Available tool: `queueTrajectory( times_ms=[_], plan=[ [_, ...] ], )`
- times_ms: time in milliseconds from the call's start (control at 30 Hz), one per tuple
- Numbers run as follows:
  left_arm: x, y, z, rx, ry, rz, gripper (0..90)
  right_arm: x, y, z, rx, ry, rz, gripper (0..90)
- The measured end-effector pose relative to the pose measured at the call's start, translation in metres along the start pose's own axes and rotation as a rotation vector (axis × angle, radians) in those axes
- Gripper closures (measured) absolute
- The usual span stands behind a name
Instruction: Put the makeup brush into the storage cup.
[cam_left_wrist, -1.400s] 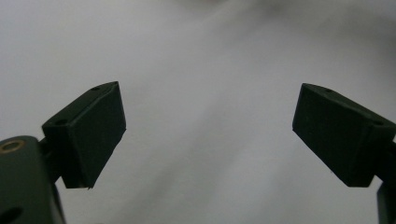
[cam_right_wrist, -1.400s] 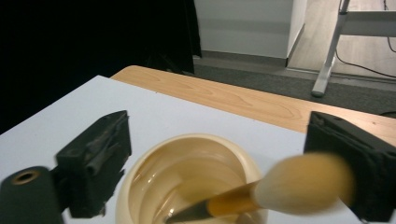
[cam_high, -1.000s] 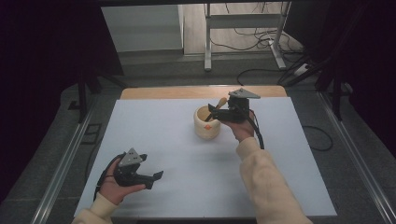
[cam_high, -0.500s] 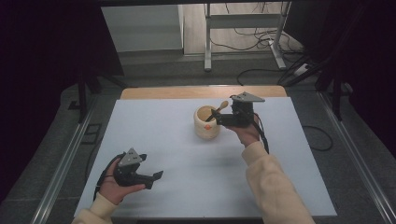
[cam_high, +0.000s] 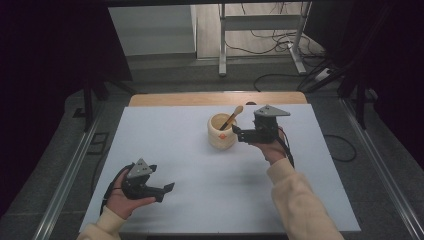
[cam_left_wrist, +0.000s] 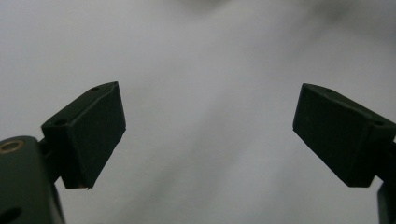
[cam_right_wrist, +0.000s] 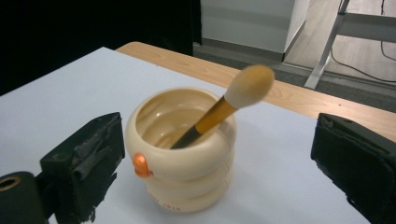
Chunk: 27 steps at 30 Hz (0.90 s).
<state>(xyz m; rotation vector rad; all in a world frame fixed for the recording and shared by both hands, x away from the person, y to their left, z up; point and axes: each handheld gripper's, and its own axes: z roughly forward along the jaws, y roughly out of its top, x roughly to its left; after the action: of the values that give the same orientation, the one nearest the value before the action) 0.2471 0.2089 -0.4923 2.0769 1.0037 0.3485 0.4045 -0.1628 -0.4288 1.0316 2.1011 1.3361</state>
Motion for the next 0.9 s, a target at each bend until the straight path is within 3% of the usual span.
queueTrajectory(
  times_ms=[533, 667, 900],
  plan=[
    [0.002, 0.000, 0.000, -0.002, 0.009, -0.003, 10.6, -0.012, -0.026, -0.053, 0.001, 0.058, -0.021, 6.6],
    [0.002, 0.001, 0.001, 0.000, 0.012, -0.004, 10.5, -0.012, -0.040, -0.068, 0.009, 0.082, -0.034, 7.5],
    [0.002, 0.001, 0.000, -0.006, 0.019, -0.003, 10.5, -0.011, -0.067, -0.090, 0.063, 0.082, -0.065, 7.8]
  ],
)
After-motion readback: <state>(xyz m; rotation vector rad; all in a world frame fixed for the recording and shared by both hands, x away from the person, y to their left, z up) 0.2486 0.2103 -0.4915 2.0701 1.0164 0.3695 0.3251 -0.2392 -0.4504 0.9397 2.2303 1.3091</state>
